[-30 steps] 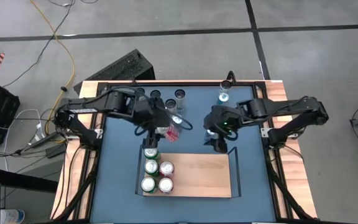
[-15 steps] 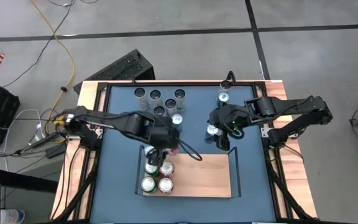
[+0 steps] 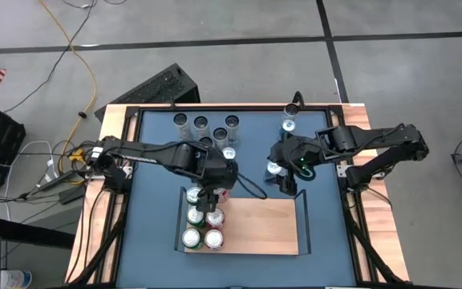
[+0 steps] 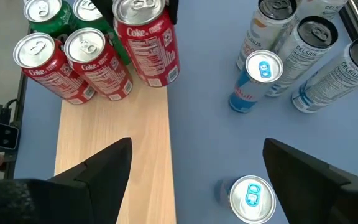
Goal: Place canned beverage on shelf
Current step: Put the top red-white soda can on the shelf aligned with the other red-white soda cans
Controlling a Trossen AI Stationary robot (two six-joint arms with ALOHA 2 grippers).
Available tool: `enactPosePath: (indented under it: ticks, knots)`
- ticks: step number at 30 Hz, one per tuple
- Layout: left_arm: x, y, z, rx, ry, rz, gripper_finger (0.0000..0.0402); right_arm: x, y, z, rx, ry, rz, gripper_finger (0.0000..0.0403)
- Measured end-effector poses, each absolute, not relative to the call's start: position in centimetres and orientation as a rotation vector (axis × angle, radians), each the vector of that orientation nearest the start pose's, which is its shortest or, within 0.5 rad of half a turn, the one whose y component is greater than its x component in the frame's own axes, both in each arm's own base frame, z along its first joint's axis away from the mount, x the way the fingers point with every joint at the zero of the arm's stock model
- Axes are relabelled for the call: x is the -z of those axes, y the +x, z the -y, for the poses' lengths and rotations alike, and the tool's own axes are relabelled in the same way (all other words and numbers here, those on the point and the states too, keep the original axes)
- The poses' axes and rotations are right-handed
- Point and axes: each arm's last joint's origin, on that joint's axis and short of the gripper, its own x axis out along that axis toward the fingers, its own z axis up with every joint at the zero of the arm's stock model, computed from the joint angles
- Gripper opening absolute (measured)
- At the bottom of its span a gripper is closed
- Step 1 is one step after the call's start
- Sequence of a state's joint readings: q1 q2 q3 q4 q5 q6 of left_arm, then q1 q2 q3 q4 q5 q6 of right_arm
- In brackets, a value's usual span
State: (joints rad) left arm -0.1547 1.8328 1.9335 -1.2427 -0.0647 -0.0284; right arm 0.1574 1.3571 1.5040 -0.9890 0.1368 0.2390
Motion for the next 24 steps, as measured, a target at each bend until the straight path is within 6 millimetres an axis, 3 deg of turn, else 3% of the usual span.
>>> enactPosePath:
  ticks: [10,24]
  knots:
    - [-34.0,36.6,5.6,0.034,0.043,-1.147,0.0277,-38.5,25.9,-3.7,0.081,0.099,-0.83,0.0344]
    - [-33.4,36.5,5.5,0.017,0.02,-1.144,0.0277,-38.5,25.8,-4.4,0.052,0.079,-0.832,0.0344]
